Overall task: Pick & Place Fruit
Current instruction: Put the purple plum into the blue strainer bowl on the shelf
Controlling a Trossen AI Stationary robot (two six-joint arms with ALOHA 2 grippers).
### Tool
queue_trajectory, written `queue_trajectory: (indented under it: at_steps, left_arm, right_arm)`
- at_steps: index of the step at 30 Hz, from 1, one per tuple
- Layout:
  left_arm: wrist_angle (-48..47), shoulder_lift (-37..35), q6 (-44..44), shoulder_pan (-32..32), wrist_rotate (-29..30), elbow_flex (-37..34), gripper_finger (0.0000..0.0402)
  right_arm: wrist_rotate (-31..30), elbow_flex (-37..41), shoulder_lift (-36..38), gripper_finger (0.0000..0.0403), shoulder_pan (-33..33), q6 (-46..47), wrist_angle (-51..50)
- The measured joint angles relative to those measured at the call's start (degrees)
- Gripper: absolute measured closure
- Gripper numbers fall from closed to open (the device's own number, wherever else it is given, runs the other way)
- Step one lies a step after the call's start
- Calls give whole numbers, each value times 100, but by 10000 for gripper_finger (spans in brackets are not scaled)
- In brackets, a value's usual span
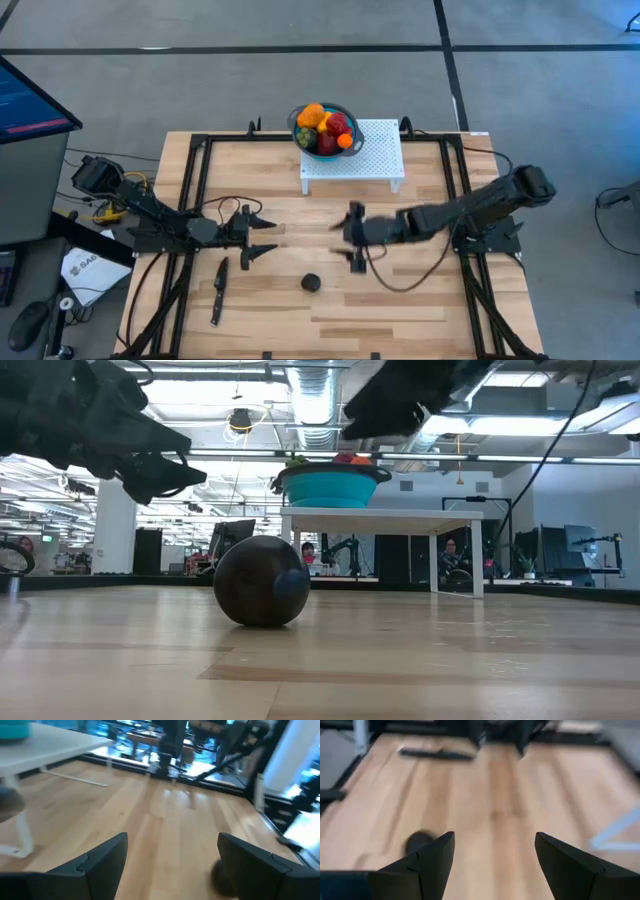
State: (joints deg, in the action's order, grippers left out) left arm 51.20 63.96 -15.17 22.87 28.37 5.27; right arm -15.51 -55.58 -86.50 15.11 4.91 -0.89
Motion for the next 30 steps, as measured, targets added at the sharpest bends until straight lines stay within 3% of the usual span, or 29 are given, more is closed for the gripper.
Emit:
queue_trajectory:
  at_steps: [6, 16, 25, 30]
  left_arm:
    - [-210, 654, 430, 42, -920, 530, 101]
    - [-1338, 2794, 911, 63, -2067, 2418, 101]
    - [-2575, 3755, 744, 63, -1907, 3843, 101]
    - [-3088, 3935, 112, -30, -1694, 4149, 101]
  right_arm:
    - [-17, -3, -791, 132, 543, 1098, 159]
    - [-136, 1, -1805, 132, 1117, 2164, 358]
    - [-1150, 5, -2070, 132, 1992, 3191, 341]
    - [-1734, -5, -2065, 132, 2477, 3872, 392]
